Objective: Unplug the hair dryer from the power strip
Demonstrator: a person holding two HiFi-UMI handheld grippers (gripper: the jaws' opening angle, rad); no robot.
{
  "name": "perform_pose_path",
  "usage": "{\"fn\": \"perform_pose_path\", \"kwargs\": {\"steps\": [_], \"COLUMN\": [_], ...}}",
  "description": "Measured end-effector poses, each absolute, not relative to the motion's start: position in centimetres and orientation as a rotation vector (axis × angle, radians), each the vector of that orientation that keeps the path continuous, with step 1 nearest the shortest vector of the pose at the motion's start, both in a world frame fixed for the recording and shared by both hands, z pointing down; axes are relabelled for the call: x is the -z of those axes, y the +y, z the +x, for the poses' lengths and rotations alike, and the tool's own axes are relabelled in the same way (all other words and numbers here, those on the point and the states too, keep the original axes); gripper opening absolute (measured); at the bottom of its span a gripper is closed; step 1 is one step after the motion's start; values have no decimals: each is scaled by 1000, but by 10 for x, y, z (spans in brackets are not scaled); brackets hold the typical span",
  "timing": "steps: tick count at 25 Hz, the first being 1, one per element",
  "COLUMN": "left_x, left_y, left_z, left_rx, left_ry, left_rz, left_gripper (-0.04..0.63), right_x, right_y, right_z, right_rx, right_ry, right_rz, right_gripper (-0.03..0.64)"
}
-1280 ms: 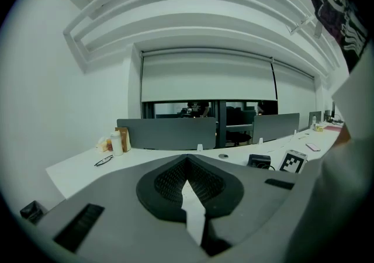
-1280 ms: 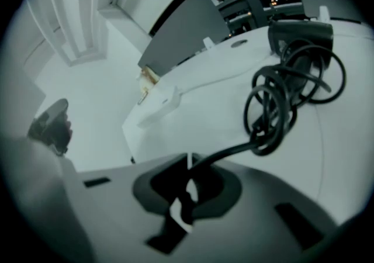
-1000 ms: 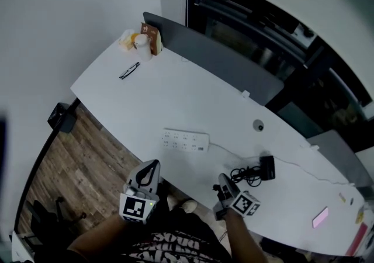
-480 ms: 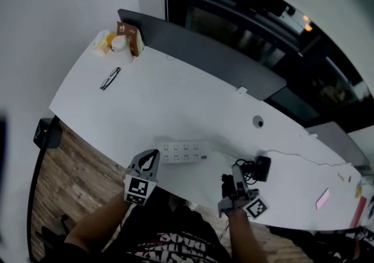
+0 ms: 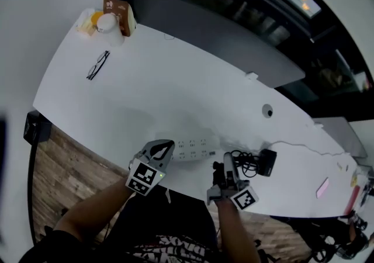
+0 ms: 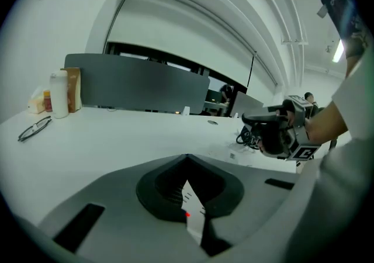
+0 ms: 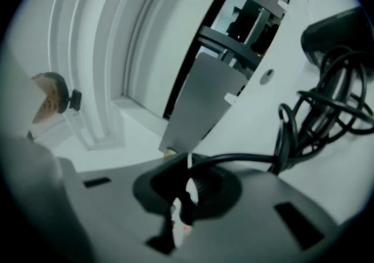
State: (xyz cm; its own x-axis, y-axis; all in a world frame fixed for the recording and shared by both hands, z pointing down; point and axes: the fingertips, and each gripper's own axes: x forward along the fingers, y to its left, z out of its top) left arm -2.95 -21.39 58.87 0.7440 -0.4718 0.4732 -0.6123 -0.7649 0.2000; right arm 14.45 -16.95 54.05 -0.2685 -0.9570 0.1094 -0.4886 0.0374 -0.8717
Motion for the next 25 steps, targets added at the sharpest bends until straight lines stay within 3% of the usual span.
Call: {"fn": "perform_pose_path", "kwargs": {"steps": [25], "left_x": [-611], "left_y": [-177], "left_z": [7], "left_rx": [-486], "left_ry": [-697], "left_rz": [2514], "left_gripper": [28], "right_x": [-593], "right_y": [-212], "right_z": [162], "right_rx": [1072], "right_ry": [1880], "right_rz": [-1885], "right_gripper": [43]}}
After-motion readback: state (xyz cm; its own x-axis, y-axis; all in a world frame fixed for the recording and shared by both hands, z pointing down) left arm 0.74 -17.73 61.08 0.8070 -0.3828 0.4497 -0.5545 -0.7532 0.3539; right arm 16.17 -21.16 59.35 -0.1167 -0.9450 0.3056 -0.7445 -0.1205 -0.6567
